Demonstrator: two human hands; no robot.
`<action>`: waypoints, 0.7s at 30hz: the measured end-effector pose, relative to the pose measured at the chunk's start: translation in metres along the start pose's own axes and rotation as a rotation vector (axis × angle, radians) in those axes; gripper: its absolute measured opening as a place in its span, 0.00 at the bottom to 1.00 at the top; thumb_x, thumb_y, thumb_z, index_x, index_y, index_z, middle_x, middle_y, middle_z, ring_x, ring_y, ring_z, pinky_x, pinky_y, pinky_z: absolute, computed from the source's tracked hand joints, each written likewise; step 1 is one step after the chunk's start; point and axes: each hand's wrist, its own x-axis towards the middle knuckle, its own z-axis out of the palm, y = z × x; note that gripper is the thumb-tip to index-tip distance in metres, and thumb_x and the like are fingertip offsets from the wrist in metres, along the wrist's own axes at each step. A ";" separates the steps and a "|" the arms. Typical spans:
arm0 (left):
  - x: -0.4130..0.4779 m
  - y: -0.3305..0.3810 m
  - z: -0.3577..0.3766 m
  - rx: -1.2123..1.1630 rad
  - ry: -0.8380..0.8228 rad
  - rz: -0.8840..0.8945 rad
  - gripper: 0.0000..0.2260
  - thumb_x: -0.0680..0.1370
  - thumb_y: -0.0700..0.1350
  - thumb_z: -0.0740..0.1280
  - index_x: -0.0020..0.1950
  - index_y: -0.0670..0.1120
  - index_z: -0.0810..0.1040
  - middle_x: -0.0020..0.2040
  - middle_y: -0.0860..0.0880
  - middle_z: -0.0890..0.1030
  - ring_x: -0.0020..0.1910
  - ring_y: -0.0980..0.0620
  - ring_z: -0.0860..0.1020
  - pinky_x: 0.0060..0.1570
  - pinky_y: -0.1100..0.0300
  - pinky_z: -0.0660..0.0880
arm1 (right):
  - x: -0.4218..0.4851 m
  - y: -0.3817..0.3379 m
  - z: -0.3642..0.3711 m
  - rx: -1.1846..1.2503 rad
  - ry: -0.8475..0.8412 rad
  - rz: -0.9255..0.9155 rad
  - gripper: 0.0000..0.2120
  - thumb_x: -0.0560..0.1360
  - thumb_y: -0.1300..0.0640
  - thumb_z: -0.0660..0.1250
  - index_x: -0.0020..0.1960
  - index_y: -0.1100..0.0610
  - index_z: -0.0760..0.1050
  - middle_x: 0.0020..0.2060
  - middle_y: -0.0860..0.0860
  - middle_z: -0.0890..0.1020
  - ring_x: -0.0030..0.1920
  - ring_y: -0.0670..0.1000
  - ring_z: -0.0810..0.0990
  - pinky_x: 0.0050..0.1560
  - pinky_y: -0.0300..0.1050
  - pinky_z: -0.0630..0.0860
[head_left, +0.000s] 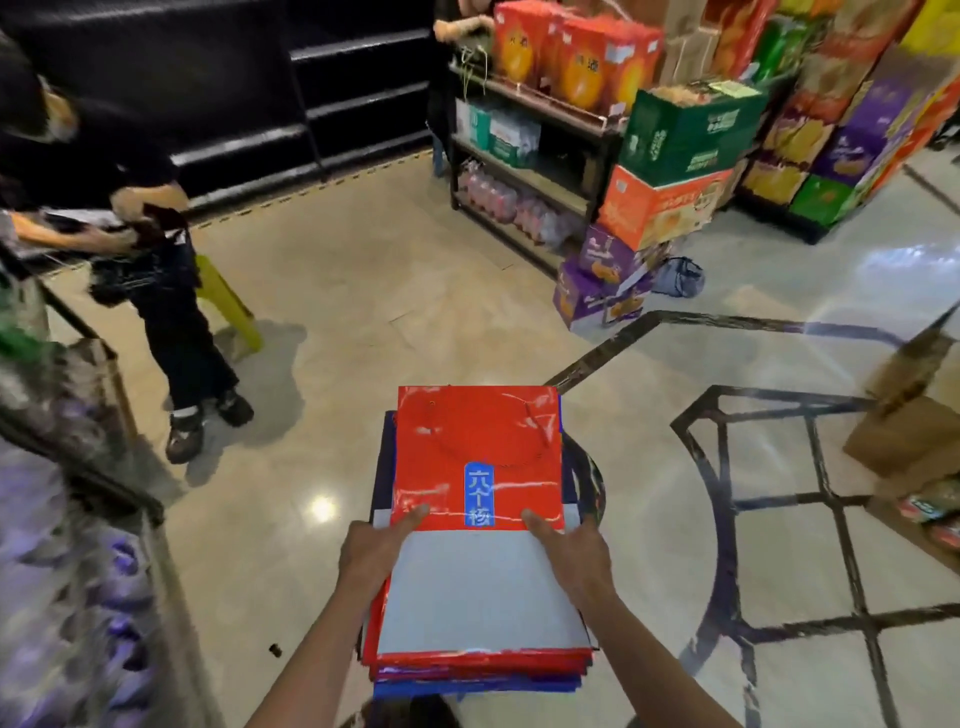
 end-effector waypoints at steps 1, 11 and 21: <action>0.025 0.019 0.003 0.004 -0.016 0.013 0.39 0.53 0.73 0.75 0.48 0.43 0.80 0.38 0.47 0.85 0.34 0.49 0.84 0.36 0.57 0.80 | 0.020 -0.015 0.002 0.024 0.014 -0.007 0.22 0.68 0.35 0.72 0.51 0.49 0.70 0.41 0.44 0.79 0.38 0.44 0.79 0.37 0.39 0.73; 0.202 0.256 0.082 0.214 -0.223 0.167 0.44 0.53 0.76 0.72 0.53 0.42 0.77 0.43 0.47 0.84 0.38 0.48 0.83 0.39 0.54 0.80 | 0.212 -0.139 -0.020 0.159 0.267 0.154 0.40 0.55 0.22 0.71 0.54 0.51 0.72 0.46 0.47 0.83 0.45 0.50 0.84 0.50 0.54 0.82; 0.382 0.444 0.180 0.313 -0.298 0.160 0.48 0.49 0.79 0.70 0.53 0.43 0.76 0.42 0.48 0.84 0.37 0.50 0.83 0.36 0.58 0.79 | 0.440 -0.244 -0.036 0.209 0.312 0.281 0.47 0.53 0.21 0.69 0.57 0.54 0.69 0.50 0.50 0.81 0.48 0.53 0.82 0.52 0.56 0.80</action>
